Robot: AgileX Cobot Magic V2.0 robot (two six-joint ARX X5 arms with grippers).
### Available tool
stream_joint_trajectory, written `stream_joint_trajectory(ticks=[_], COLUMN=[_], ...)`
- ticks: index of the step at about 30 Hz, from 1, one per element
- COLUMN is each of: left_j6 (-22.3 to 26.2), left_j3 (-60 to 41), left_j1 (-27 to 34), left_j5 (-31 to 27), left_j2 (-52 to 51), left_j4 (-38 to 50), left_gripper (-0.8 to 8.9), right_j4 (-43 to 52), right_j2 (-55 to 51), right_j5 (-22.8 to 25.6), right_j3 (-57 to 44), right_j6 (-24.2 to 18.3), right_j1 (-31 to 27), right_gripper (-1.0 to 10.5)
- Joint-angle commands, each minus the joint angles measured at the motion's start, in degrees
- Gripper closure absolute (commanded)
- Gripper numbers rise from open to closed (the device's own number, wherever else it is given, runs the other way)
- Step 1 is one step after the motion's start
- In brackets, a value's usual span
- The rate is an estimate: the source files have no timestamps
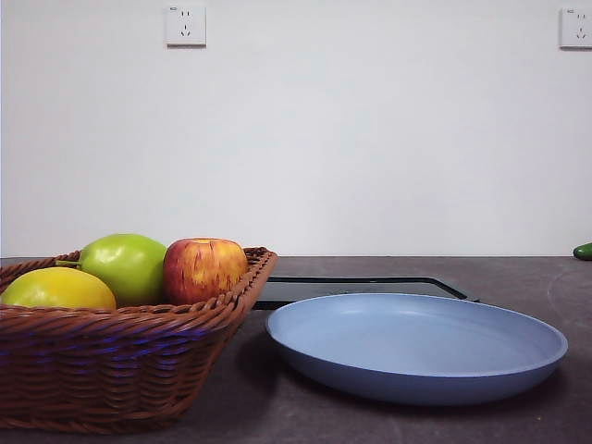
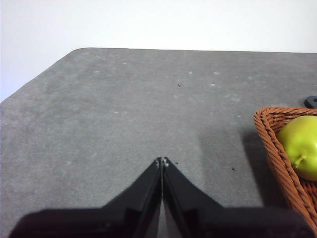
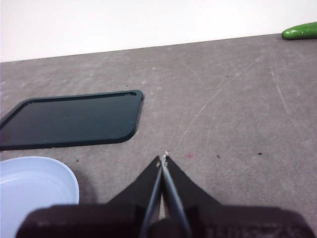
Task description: Take the lemon from the basket,put the lemon in the plate,hand out the plate
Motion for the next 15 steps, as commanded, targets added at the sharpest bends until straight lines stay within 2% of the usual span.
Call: stream_joint_trajectory(ticks=[1, 5, 7, 9, 11, 13, 15], left_j6=[-3.3, -10.88, -12.63, -13.64, -14.99, -15.8, -17.03], left_j3=[-0.55, -0.55, -0.55, -0.55, -0.55, -0.48, 0.37], left_j1=[0.11, 0.11, 0.11, 0.11, 0.11, 0.11, 0.11], left_j5=[0.72, 7.3, 11.96, 16.17, 20.11, 24.3, 26.14], left_j2=[-0.17, -0.17, -0.17, -0.17, -0.17, -0.17, -0.17], left_j4=[1.97, 3.78, 4.02, 4.37, 4.79, 5.7, 5.29], left_gripper=[8.05, 8.05, 8.05, 8.06, 8.06, 8.07, 8.07], right_j4=[0.98, 2.12, 2.45, 2.67, 2.69, 2.67, 2.56], right_j2=[-0.24, -0.24, -0.24, -0.24, -0.24, -0.24, -0.17], right_j5=[-0.04, 0.26, -0.57, -1.77, -1.92, -5.31, -8.41], right_j3=[-0.46, -0.46, -0.44, -0.44, -0.44, -0.22, 0.61], right_j6=[5.92, 15.82, 20.87, 23.96, 25.57, 25.44, 25.49], right_j1=[0.04, 0.04, 0.07, 0.09, 0.09, 0.09, 0.09], right_gripper=[9.4, 9.4, 9.4, 9.4, 9.4, 9.4, 9.4])
